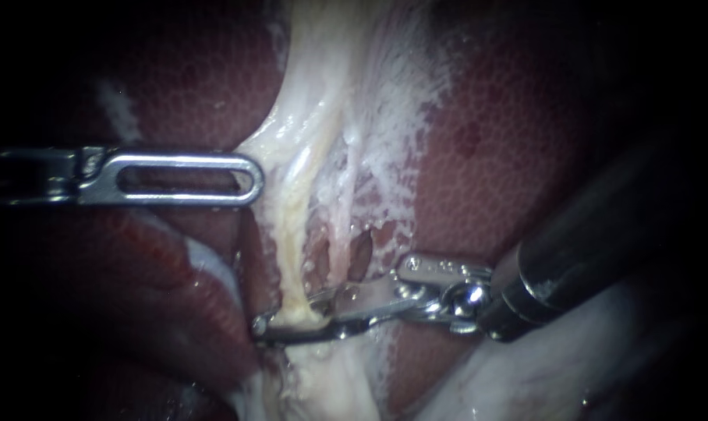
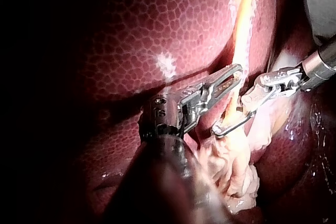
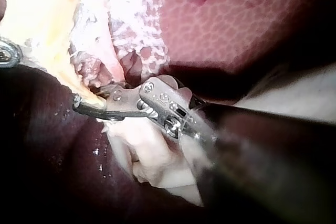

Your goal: Going back first clip left tube

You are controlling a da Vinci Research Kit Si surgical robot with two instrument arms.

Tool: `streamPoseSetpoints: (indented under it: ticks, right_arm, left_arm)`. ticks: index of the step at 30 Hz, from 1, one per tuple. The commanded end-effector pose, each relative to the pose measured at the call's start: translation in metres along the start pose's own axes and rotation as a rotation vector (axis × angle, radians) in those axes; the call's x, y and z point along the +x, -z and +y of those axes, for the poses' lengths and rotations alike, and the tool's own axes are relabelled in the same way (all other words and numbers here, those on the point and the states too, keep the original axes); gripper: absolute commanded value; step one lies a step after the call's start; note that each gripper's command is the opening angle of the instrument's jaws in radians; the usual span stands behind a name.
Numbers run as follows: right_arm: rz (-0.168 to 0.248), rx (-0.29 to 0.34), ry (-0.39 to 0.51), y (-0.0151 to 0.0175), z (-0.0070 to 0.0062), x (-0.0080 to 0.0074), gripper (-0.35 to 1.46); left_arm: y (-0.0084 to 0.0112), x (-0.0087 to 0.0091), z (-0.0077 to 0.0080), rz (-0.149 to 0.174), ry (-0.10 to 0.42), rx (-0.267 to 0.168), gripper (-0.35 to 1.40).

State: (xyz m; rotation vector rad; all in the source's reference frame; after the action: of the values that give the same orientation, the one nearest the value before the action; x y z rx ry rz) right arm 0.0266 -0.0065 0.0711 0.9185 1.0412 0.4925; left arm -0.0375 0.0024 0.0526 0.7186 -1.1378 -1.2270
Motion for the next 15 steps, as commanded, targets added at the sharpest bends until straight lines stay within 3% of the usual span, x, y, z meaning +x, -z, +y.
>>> streamPoseSetpoints:
  ticks: [1, 11, 15]
  right_arm:
    - [0.0, 0.0, 0.0, 0.0, 0.0, 0.0, -0.35]
    - [0.0, 0.0, 0.0, -0.0001, -0.0002, 0.0001, -0.35]
    - [0.001, 0.002, 0.035, -0.0001, -0.0001, 0.0002, 0.13]
  left_arm:
    - [0.0, 0.0, 0.0, 0.0, 0.0, 0.0, -0.35]
    - [0.0, 0.0, 0.0, 0.0, 0.0, 0.0, -0.35]
    - [0.0, 0.0, 0.0, 0.0, 0.0, 0.0, -0.35]
